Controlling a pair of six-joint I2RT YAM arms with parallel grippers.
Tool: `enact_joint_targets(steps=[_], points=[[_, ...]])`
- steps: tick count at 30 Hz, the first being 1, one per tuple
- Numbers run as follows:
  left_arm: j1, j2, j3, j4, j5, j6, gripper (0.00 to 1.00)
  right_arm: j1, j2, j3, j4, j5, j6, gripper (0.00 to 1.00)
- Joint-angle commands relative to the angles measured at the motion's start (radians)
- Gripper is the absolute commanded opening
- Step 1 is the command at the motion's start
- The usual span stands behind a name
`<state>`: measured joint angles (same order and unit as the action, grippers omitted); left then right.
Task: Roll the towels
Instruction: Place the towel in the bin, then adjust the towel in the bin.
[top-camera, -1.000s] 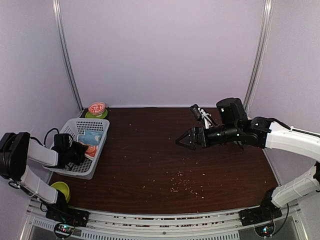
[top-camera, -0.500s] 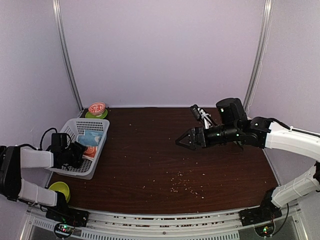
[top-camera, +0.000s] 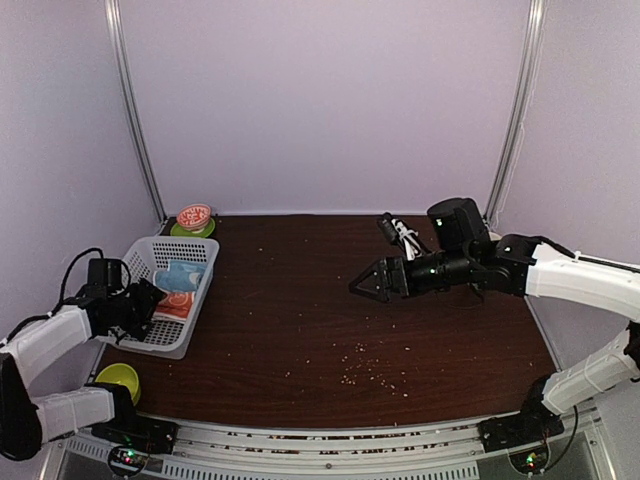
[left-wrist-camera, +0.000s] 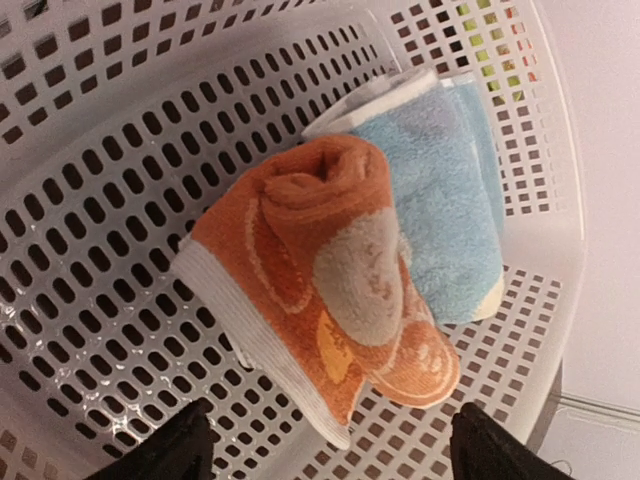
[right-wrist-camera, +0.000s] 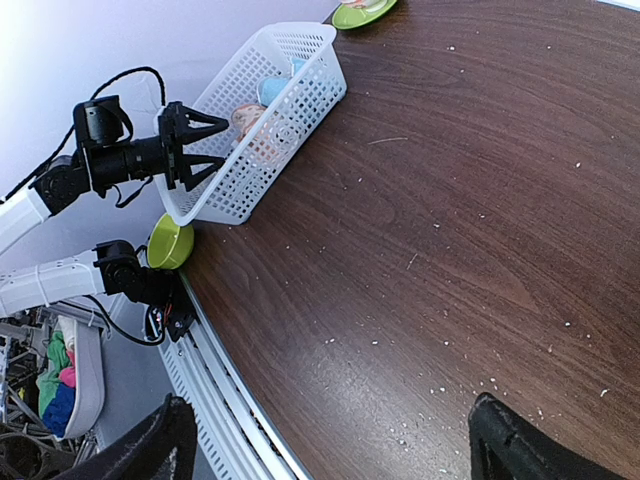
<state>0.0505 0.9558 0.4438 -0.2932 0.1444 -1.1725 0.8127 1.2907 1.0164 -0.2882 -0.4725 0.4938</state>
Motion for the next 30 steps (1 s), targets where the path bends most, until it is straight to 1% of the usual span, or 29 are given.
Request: enact_joint_targets(steps=[1, 5, 7, 9, 13, 16, 19, 21, 26, 30], points=[[-0.009, -0.057, 0.064, -0.079, -0.038, 0.042, 0.78, -0.004, 0.013, 0.034, 0.012, -0.008, -0.022, 0.94], [-0.022, 0.041, 0.143, -0.041, -0.039, 0.068, 0.56, -0.005, 0.019, 0.04, 0.005, -0.008, -0.026, 0.94], [-0.04, 0.111, 0.19, -0.027, -0.036, 0.065, 0.49, -0.006, 0.017, 0.041, 0.003, -0.006, -0.026, 0.94], [-0.064, 0.176, 0.227, -0.028, -0.054, 0.049, 0.48, -0.007, 0.015, 0.041, 0.0, -0.001, -0.026, 0.94], [-0.099, 0.272, 0.269, -0.032, -0.086, -0.003, 0.49, -0.013, 0.013, 0.041, -0.003, 0.001, -0.026, 0.94], [-0.105, 0.332, 0.293, -0.036, -0.106, -0.021, 0.48, -0.016, 0.013, 0.041, -0.006, -0.002, -0.028, 0.94], [-0.105, 0.376, 0.325, -0.033, -0.115, -0.017, 0.44, -0.022, 0.013, 0.039, -0.01, -0.003, -0.032, 0.94], [-0.104, 0.398, 0.338, -0.029, -0.122, -0.015, 0.4, -0.025, 0.014, 0.036, -0.009, -0.005, -0.033, 0.94], [-0.106, 0.433, 0.326, -0.023, -0.108, -0.01, 0.19, -0.032, 0.008, 0.026, -0.009, -0.008, -0.034, 0.94], [-0.109, 0.415, 0.275, -0.023, -0.1, -0.006, 0.03, -0.037, 0.008, 0.024, -0.007, -0.012, -0.034, 0.94]])
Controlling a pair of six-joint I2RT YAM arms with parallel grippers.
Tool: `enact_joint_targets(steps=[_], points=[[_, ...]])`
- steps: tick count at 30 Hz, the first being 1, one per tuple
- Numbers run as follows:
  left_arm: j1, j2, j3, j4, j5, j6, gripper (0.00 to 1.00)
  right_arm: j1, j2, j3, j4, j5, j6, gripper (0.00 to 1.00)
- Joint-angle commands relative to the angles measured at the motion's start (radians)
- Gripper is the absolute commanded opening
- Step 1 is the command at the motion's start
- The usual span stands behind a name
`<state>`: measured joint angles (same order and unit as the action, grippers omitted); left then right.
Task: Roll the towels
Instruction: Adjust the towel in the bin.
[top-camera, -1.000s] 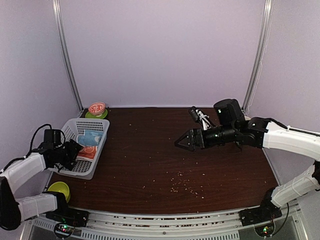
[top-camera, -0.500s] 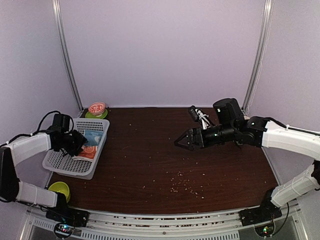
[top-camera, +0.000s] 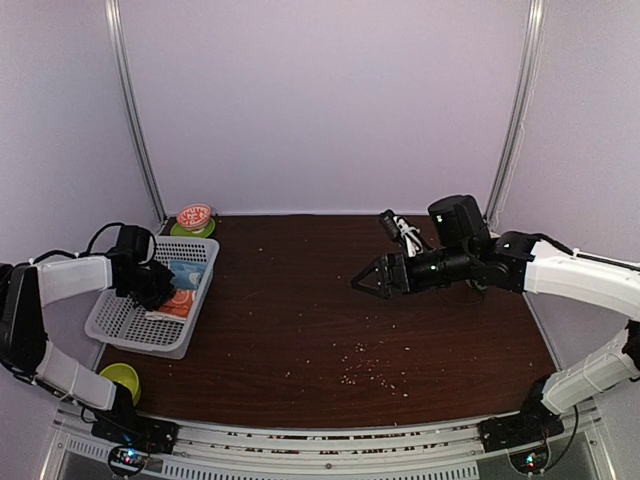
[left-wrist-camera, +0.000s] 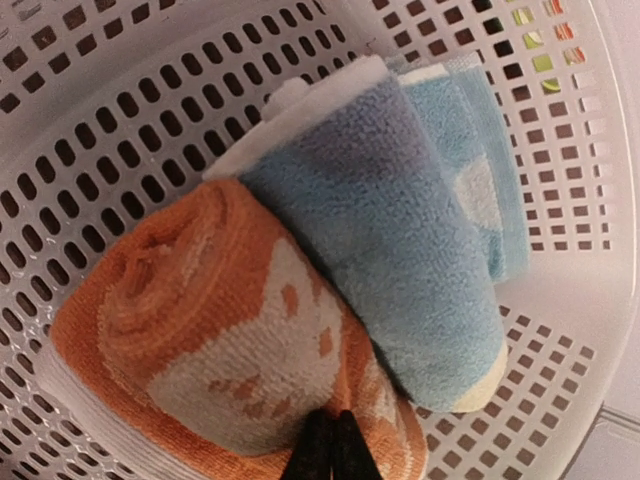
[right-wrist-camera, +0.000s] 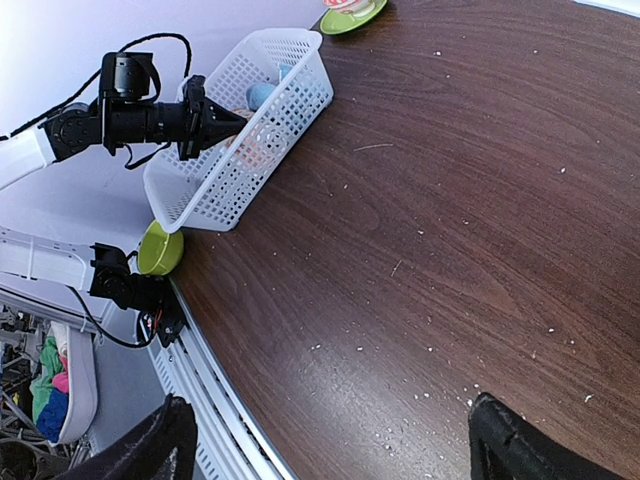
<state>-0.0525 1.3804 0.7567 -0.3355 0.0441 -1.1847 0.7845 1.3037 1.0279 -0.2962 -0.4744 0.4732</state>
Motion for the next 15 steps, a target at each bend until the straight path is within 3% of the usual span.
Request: enact_joint_targets(steps=[1, 15], points=[[-0.005, -0.016, -0.053, 0.02, 0.001, 0.005, 0.0, -0.01, -0.004, 0.012, 0.004, -0.012, -0.014, 0.94], [-0.005, -0.138, -0.202, -0.024, -0.001, 0.016, 0.0, -0.012, 0.013, 0.029, 0.004, -0.031, -0.016, 0.94]])
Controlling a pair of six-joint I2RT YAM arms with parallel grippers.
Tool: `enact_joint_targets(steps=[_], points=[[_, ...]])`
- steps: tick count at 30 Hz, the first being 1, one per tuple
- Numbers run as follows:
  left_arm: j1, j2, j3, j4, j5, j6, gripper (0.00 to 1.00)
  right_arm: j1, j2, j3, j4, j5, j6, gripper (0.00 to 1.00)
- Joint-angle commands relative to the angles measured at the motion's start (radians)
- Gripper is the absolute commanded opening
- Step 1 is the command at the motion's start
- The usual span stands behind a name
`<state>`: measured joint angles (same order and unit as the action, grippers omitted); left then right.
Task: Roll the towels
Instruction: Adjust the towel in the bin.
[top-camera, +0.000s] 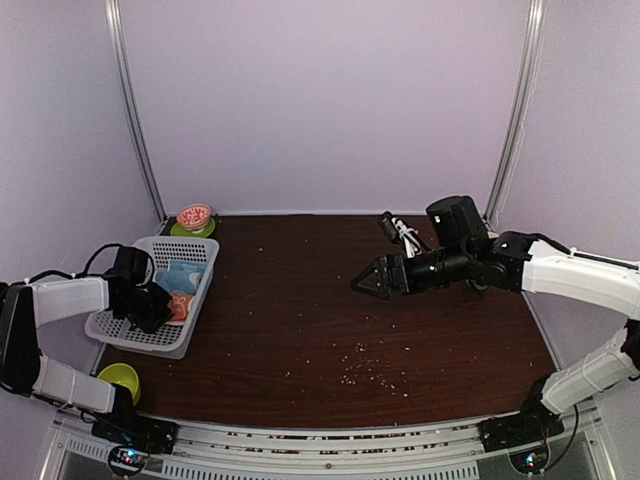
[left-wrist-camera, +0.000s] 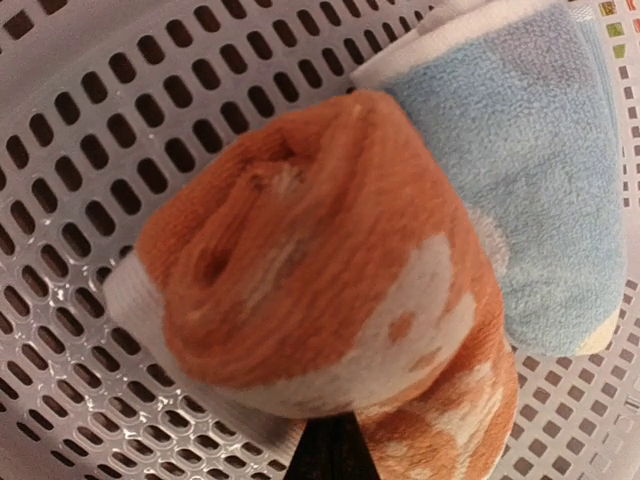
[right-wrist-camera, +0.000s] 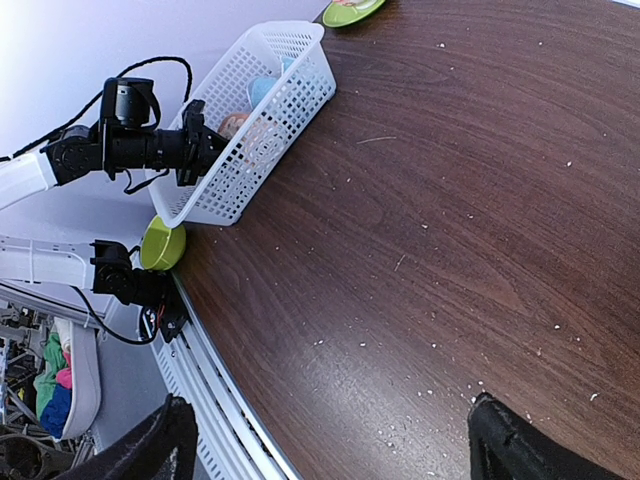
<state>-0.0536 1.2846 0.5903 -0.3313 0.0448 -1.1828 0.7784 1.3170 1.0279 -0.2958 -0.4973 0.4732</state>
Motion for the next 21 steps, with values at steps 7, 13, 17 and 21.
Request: enact_joint_targets(steps=[7, 13, 17, 21], points=[[-0.004, -0.019, -0.047, -0.022, -0.006, 0.011, 0.0, -0.006, 0.008, 0.026, 0.013, -0.015, -0.008, 0.94], [-0.005, -0.041, 0.006, -0.061, 0.01, 0.027, 0.0, -0.007, -0.003, 0.027, 0.0, -0.003, -0.014, 0.94], [-0.005, -0.14, 0.024, -0.169, 0.004, 0.051, 0.07, -0.008, -0.001, 0.036, -0.005, -0.005, -0.023, 0.94], [-0.005, -0.284, 0.013, -0.245, -0.019, 0.041, 0.24, -0.01, 0.009, 0.039, -0.007, -0.014, -0.025, 0.94]])
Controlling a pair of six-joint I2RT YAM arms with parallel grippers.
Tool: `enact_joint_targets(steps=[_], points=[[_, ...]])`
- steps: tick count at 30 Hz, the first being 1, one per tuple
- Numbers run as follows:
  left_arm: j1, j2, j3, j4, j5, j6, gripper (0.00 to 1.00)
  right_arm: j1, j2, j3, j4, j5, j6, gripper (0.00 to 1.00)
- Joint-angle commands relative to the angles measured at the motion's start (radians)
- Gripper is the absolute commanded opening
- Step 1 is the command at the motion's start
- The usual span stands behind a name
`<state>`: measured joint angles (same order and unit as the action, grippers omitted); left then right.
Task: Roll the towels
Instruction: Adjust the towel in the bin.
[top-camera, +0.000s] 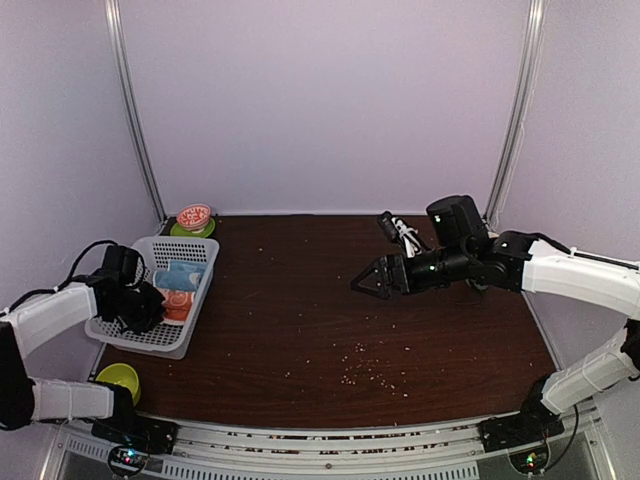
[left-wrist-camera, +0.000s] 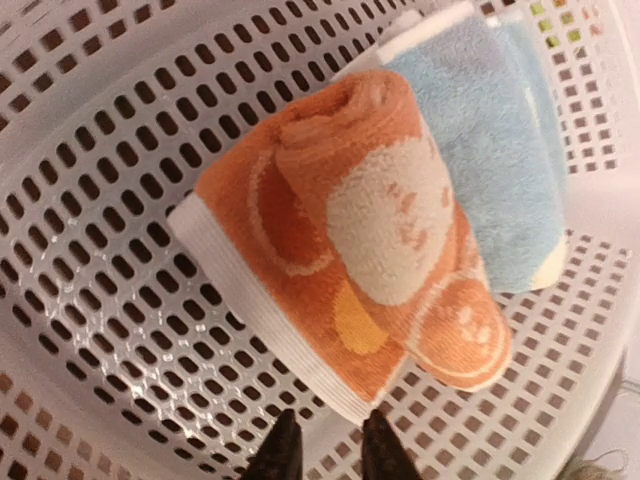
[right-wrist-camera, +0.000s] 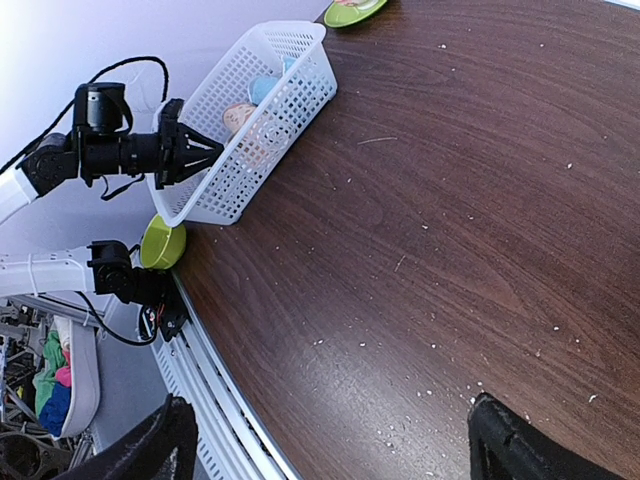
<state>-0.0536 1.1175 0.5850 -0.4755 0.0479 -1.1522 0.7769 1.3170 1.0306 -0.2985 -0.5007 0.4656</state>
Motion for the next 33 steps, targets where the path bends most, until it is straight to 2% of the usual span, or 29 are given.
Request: enact_joint_targets(steps=[1, 4, 6, 8, 11, 14, 18, 23, 30, 33], points=[[-0.004, -0.14, 0.017, -0.1, -0.03, 0.003, 0.33, -0.01, 0.011, 0.035, -0.003, -0.012, -0.018, 0.94], [-0.004, -0.142, 0.031, -0.07, -0.046, -0.019, 0.65, -0.01, 0.017, 0.038, -0.002, -0.017, -0.016, 0.94], [-0.004, -0.096, 0.065, -0.065, -0.04, -0.031, 0.81, -0.01, 0.016, 0.042, -0.005, -0.019, -0.015, 0.94], [-0.005, -0.034, 0.111, -0.066, -0.039, -0.038, 0.91, -0.01, 0.013, 0.045, -0.006, -0.019, -0.014, 0.94], [-0.005, 0.047, 0.186, -0.07, -0.051, -0.049, 0.97, -0.01, 0.013, 0.044, -0.008, -0.017, -0.013, 0.94], [-0.005, 0.114, 0.253, -0.072, -0.069, -0.059, 0.96, -0.01, 0.013, 0.044, -0.008, -0.018, -0.013, 0.94], [-0.005, 0.196, 0.289, -0.077, -0.071, -0.069, 0.77, -0.013, 0.012, 0.046, -0.012, -0.011, -0.018, 0.94], [-0.008, 0.255, 0.289, -0.064, -0.077, -0.084, 0.61, -0.023, 0.015, 0.043, -0.013, -0.014, -0.025, 0.94], [-0.008, 0.334, 0.332, -0.047, -0.085, -0.085, 0.56, -0.038, 0.018, 0.03, -0.01, -0.027, -0.028, 0.94], [-0.008, 0.363, 0.339, -0.047, -0.083, -0.079, 0.49, -0.045, 0.013, 0.024, -0.01, -0.03, -0.029, 0.94]])
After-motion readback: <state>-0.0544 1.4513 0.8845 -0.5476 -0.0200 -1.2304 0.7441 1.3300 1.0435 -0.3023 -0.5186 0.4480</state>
